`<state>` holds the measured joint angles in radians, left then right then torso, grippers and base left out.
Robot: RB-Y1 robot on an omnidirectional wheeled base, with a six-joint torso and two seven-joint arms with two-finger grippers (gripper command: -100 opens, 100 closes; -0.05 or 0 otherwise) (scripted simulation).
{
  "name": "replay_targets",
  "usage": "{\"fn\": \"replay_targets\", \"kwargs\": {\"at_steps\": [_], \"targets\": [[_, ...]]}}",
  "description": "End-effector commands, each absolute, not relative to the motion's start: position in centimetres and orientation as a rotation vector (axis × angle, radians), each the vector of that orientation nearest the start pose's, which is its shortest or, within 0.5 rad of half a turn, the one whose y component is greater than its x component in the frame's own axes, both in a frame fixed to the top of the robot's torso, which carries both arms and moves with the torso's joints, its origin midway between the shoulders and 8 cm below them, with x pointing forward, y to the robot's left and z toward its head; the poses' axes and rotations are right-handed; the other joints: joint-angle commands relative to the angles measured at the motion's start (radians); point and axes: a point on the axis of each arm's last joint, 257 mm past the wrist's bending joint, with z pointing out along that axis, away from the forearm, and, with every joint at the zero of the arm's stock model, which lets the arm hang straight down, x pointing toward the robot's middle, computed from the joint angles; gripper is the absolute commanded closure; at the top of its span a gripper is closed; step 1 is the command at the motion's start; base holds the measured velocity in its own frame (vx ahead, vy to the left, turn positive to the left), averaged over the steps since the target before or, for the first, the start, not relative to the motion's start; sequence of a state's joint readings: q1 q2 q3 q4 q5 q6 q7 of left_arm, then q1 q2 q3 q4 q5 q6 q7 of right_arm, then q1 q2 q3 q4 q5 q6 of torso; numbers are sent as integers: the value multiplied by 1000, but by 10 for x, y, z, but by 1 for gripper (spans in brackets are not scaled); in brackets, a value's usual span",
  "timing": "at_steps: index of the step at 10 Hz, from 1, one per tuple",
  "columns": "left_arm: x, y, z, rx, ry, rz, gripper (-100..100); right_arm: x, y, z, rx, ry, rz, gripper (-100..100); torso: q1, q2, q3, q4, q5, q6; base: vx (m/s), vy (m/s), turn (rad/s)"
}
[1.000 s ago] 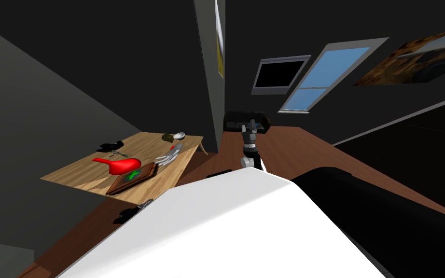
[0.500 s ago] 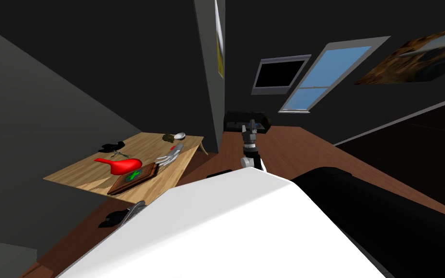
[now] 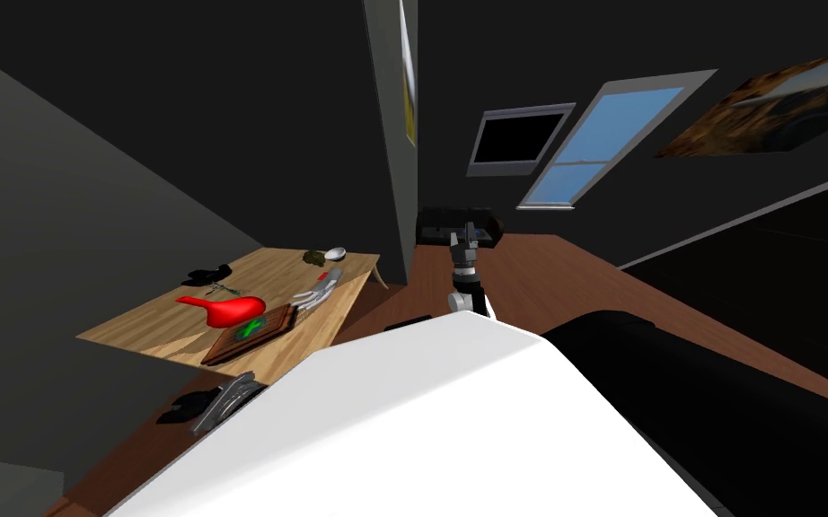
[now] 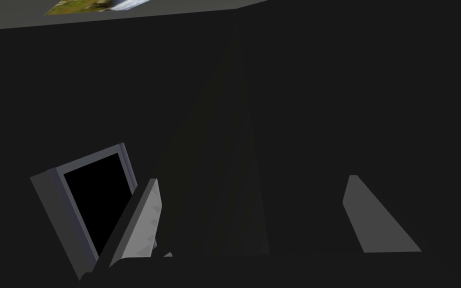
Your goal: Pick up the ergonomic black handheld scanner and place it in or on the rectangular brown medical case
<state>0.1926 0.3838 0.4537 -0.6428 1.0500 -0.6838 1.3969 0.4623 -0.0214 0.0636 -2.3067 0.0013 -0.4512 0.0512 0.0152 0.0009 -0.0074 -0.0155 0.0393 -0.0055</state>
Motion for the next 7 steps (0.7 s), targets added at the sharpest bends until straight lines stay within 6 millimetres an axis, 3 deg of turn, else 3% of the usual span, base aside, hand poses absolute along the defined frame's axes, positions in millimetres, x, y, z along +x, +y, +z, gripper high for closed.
{"fn": "replay_targets", "kwargs": {"at_steps": [1, 2, 7], "targets": [[127, 724, -410, -1551, -1221, -1417, 100, 352, -251, 39, 620, 637, 1335, 0, 0, 0, 0, 0, 0, 0, 19, 64, -41], [137, 741, -394, -1562, -1186, -1433, 100, 352, -251, 39, 620, 637, 1335, 0, -1, 1, 0, 0, 1, -1, 34, 86, -68], [179, 778, -341, -1604, -1033, -1491, 100, 352, -252, 39, 620, 638, 1334, 0, 5, -5, -3, -1, 0, 3, 58, 141, -104]]}}
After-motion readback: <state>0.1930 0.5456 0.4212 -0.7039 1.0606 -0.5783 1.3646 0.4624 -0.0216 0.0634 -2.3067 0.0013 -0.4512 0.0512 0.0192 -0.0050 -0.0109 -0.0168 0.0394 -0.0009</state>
